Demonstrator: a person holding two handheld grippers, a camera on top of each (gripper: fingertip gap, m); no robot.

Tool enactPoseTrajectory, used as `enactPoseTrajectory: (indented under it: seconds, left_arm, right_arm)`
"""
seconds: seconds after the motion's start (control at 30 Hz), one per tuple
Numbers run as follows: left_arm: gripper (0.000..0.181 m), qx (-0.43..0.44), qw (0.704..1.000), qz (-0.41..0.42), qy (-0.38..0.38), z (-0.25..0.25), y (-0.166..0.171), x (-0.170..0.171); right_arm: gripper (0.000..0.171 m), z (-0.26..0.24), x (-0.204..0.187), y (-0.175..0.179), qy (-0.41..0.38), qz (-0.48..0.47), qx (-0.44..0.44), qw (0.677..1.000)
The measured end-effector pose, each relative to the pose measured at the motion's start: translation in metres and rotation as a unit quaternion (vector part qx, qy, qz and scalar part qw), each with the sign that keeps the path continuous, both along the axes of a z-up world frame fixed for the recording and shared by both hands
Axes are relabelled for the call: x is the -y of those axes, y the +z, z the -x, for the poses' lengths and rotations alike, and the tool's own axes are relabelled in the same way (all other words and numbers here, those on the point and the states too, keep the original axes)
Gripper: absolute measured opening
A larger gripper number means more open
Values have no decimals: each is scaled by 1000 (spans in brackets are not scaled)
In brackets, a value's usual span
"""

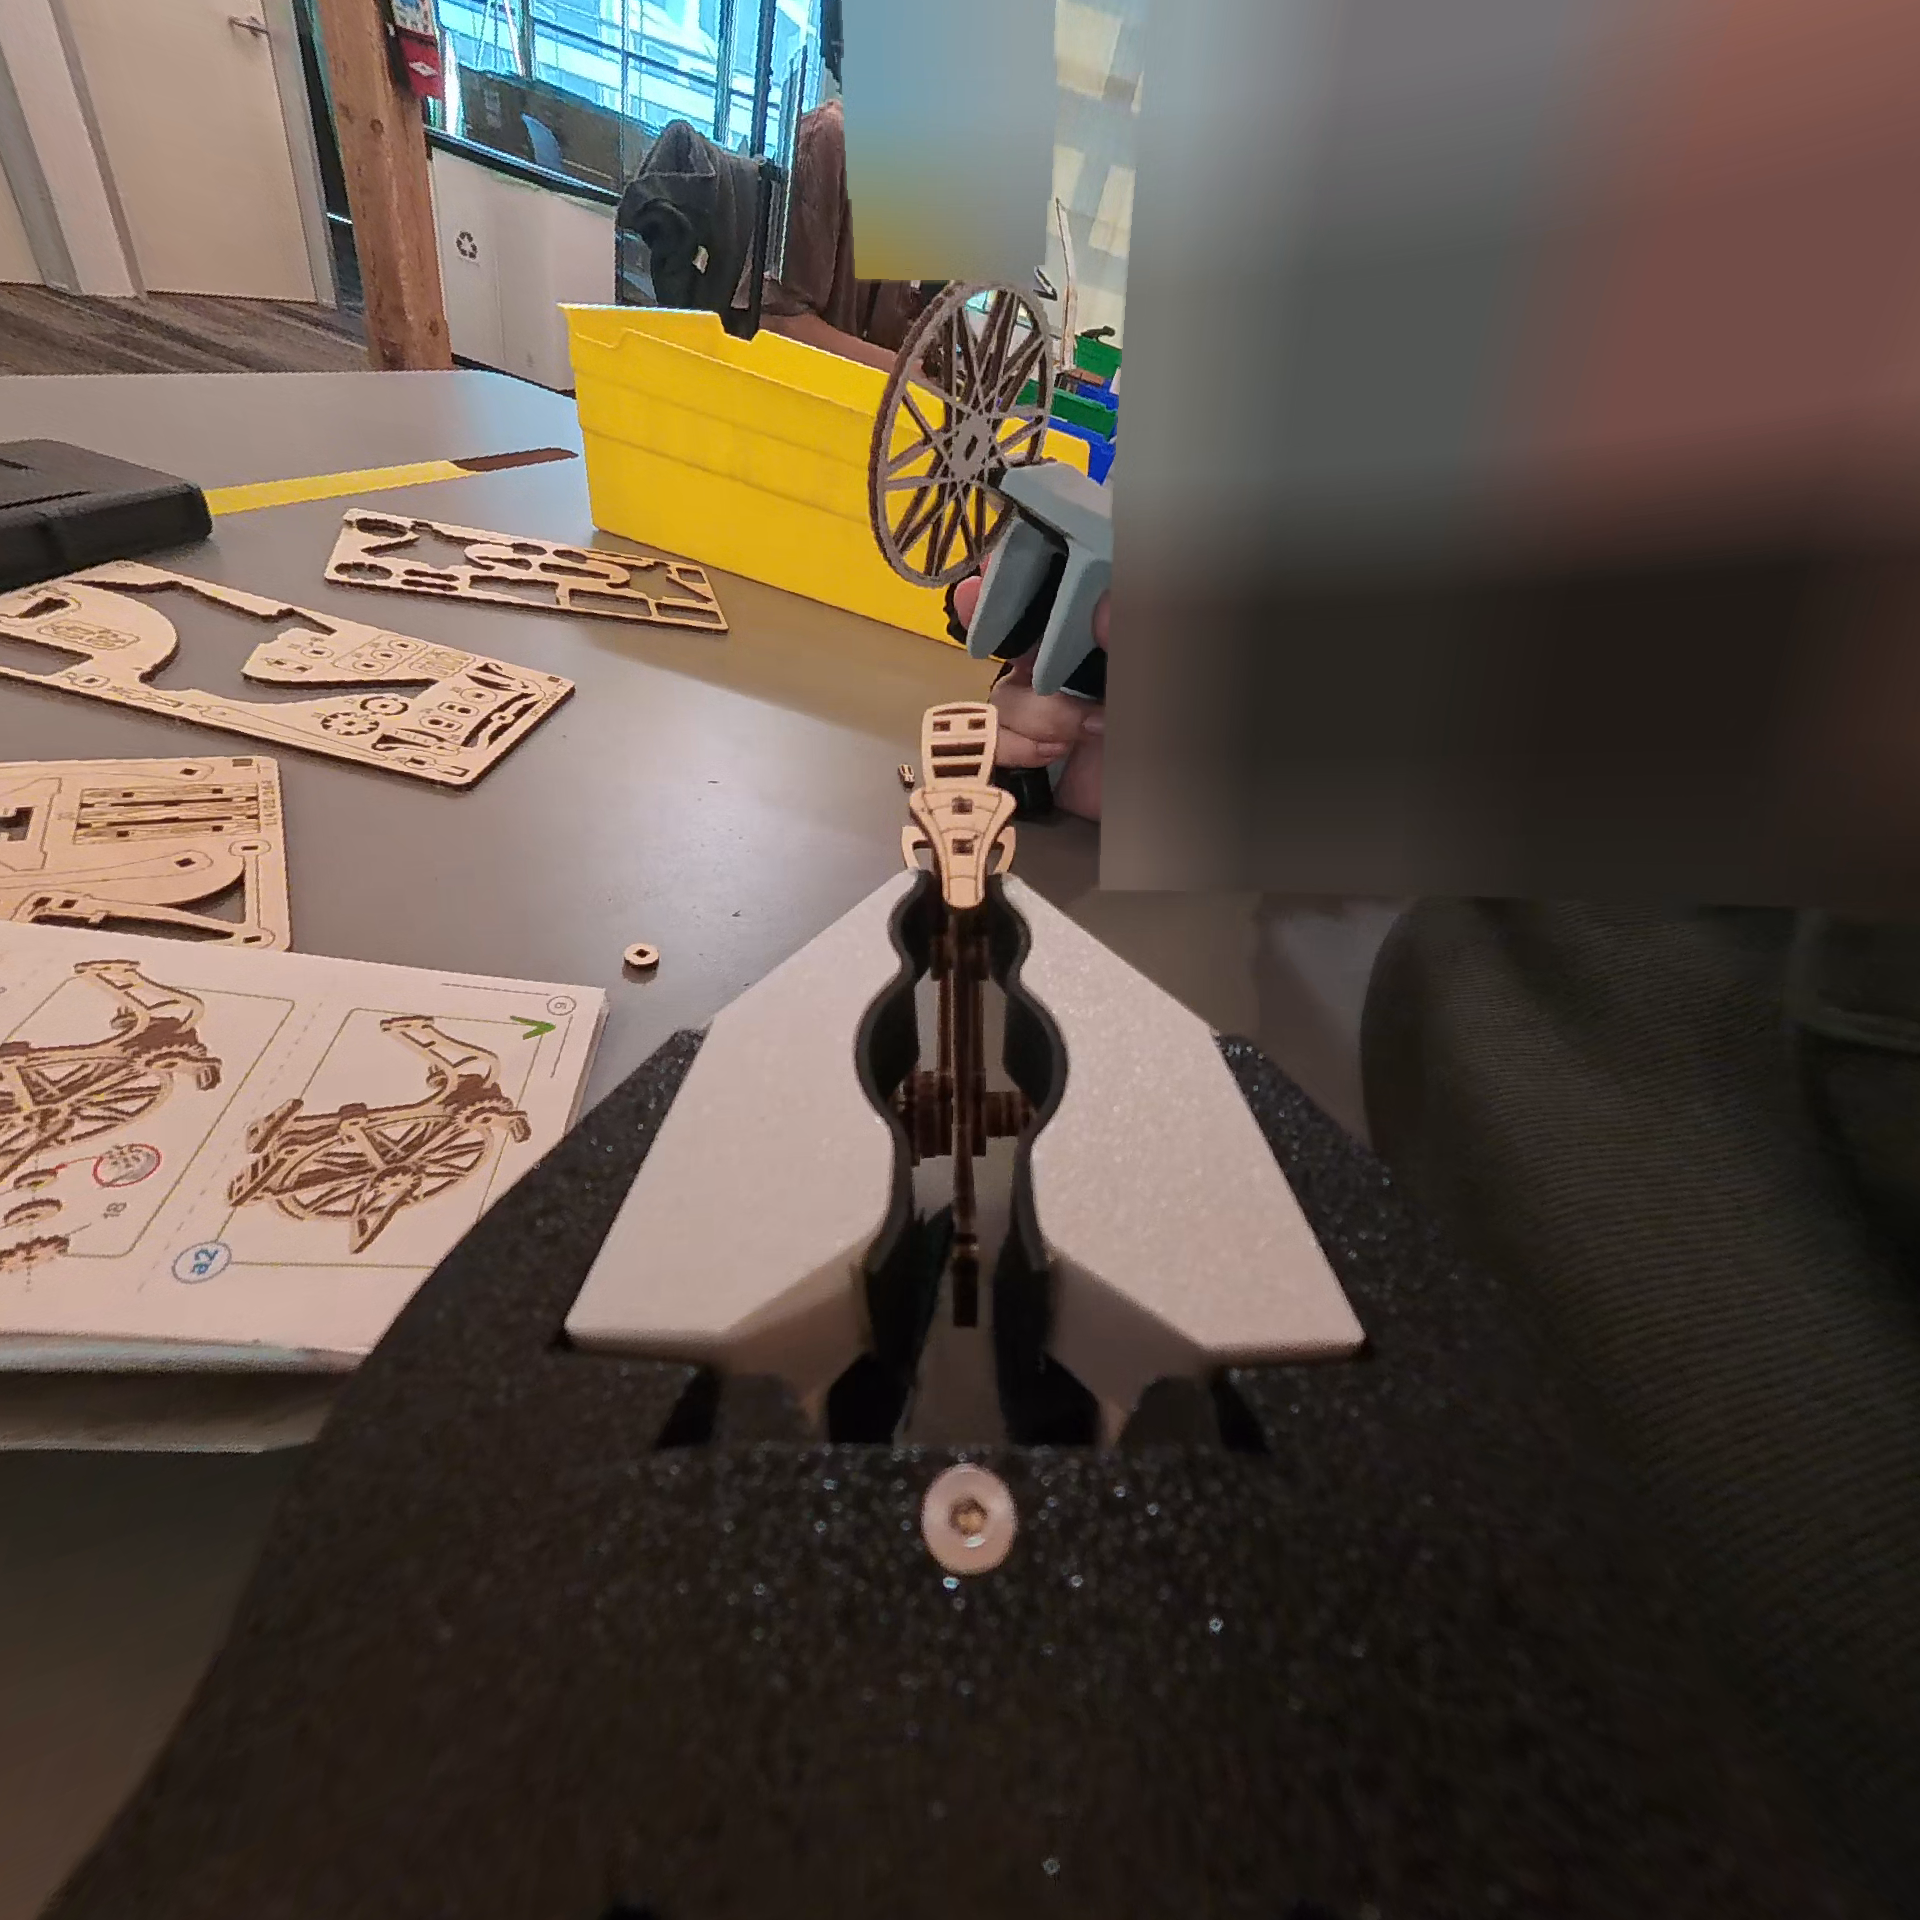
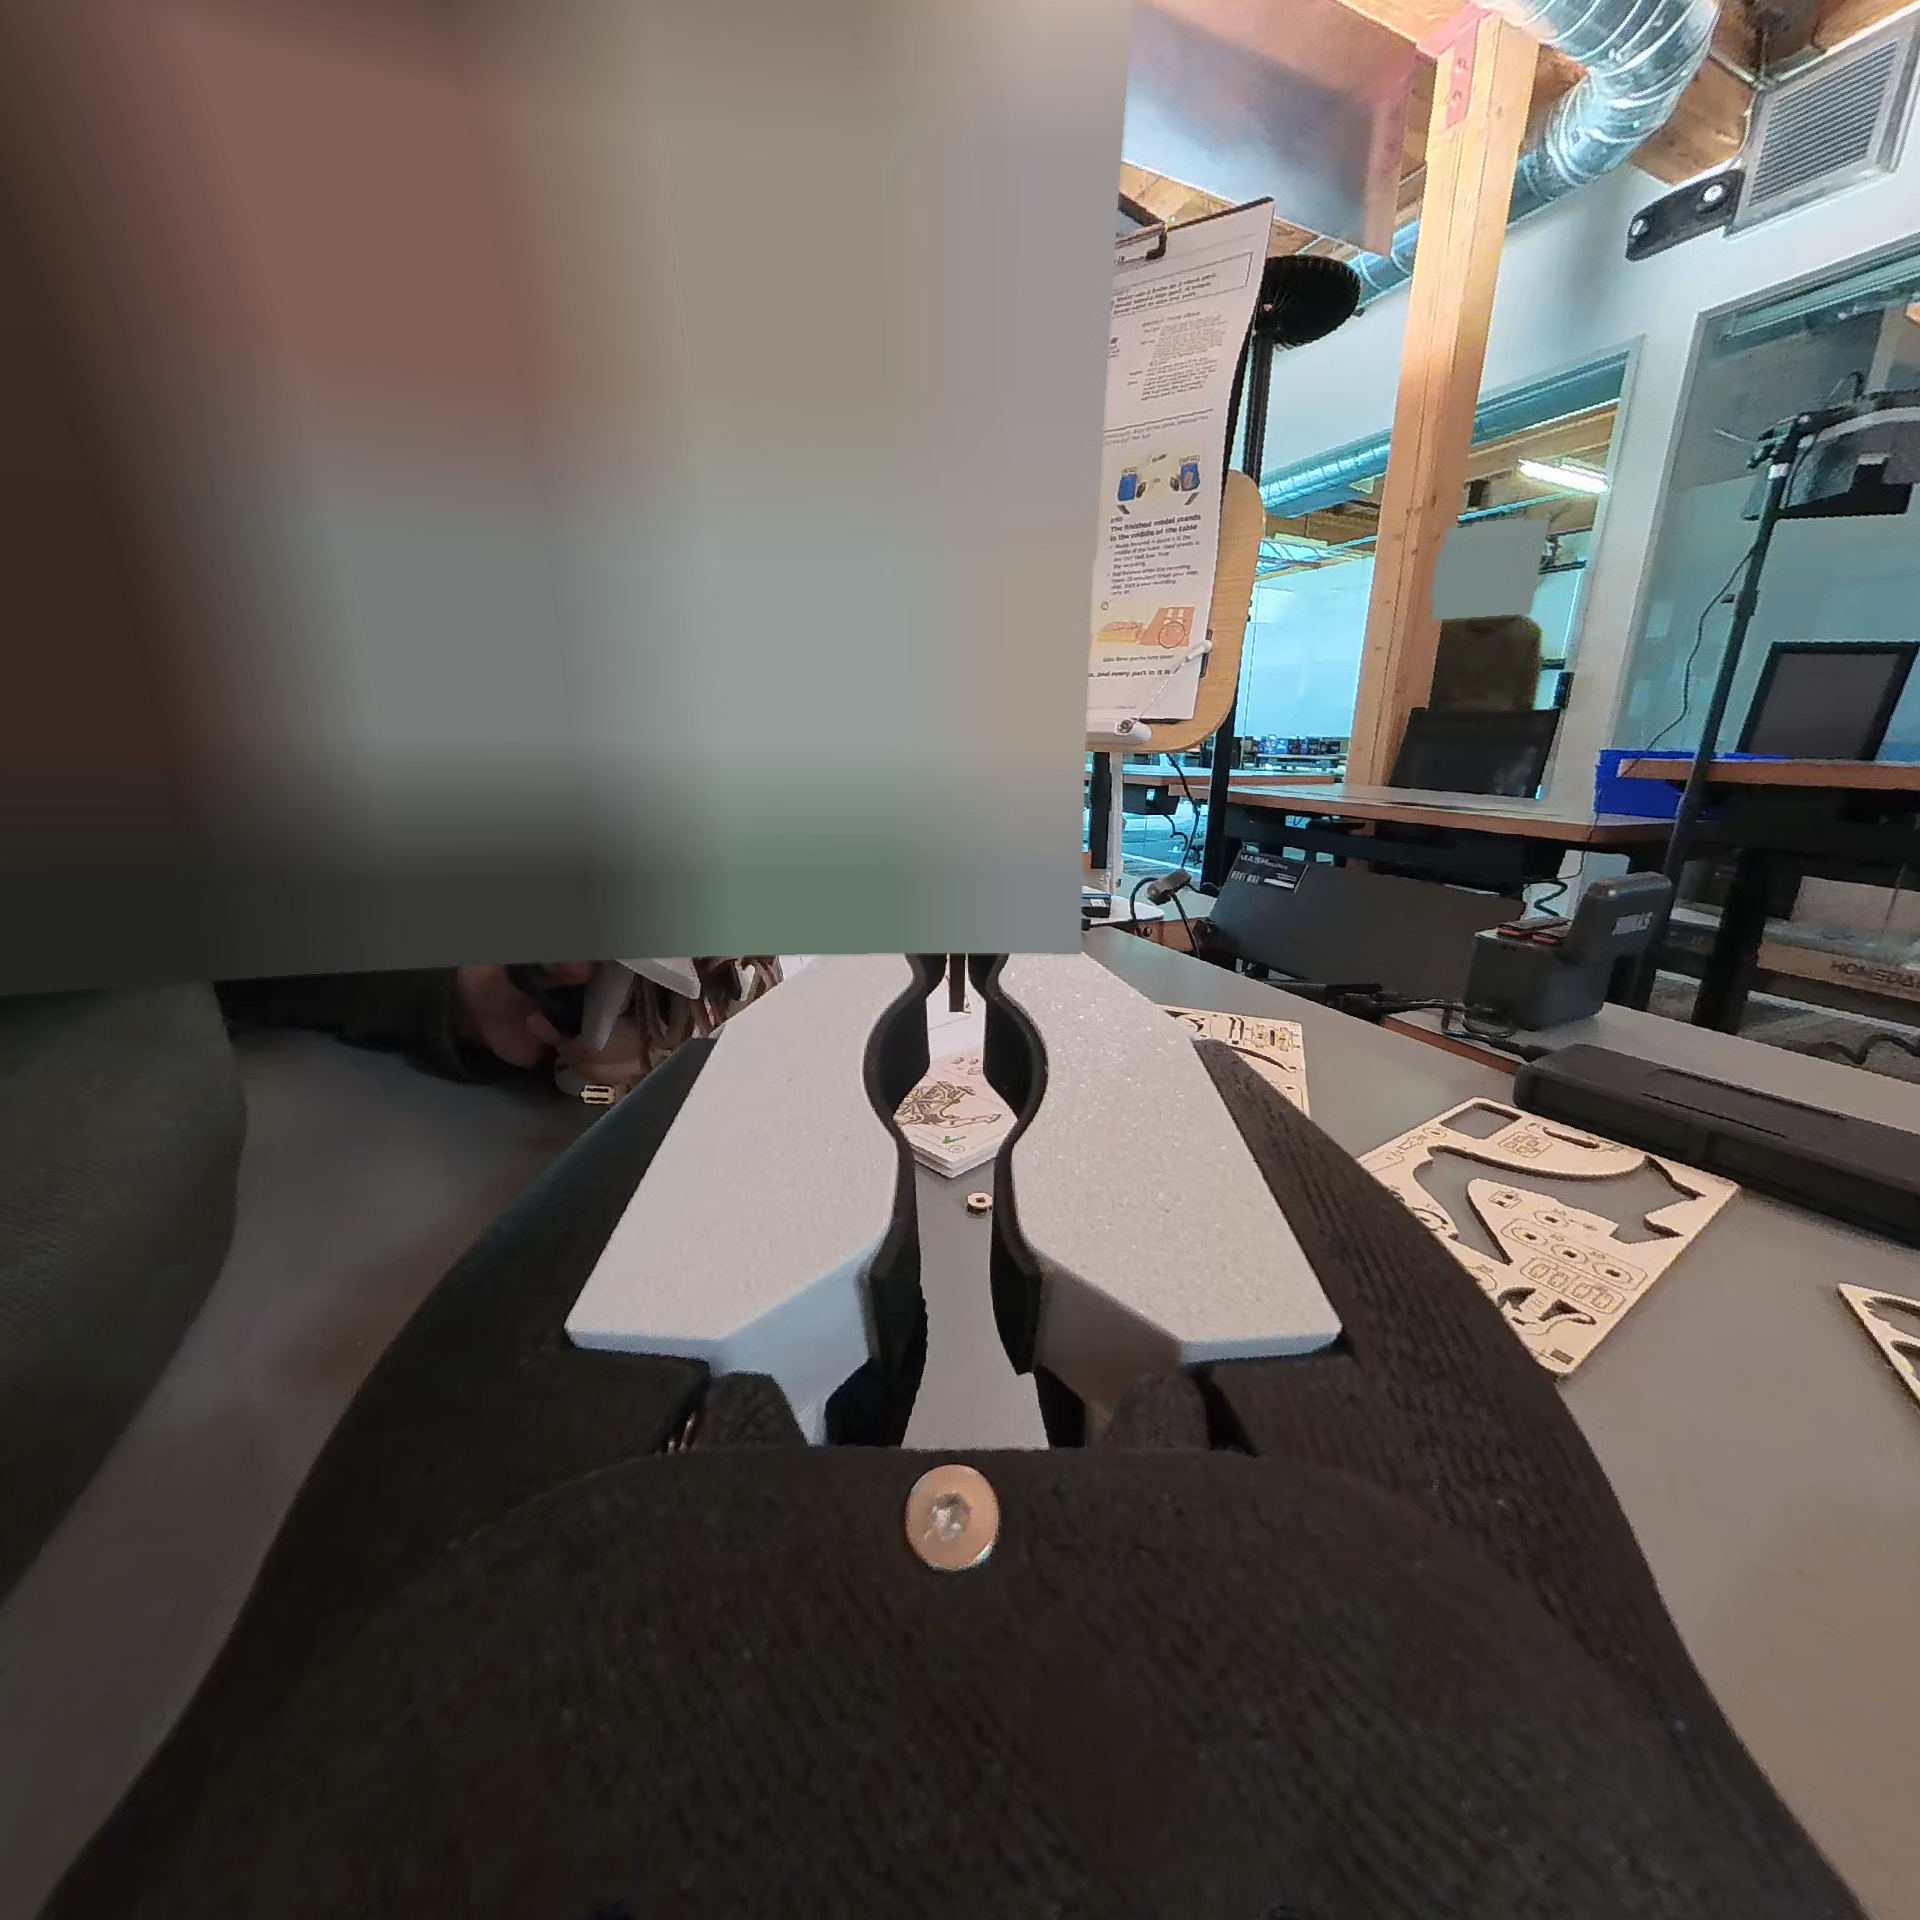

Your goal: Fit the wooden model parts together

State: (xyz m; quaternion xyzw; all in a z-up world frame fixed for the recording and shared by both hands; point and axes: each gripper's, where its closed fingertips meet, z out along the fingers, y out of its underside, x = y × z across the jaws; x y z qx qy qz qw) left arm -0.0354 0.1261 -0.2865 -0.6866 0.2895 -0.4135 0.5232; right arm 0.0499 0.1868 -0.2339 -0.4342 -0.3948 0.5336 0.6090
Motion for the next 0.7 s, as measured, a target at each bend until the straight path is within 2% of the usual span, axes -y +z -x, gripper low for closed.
enactPoseTrajectory:
  seconds: [0.33,0.7]
  left_arm:
    - [7,0,1000,-5,3,1,1,0]
    - [7,-9,1000,-26,5,3,2,2]
  right_arm:
    - [0,1,-1,0,1,3,0,1000]
    - [0,8,11,-3,7,-38,23,999]
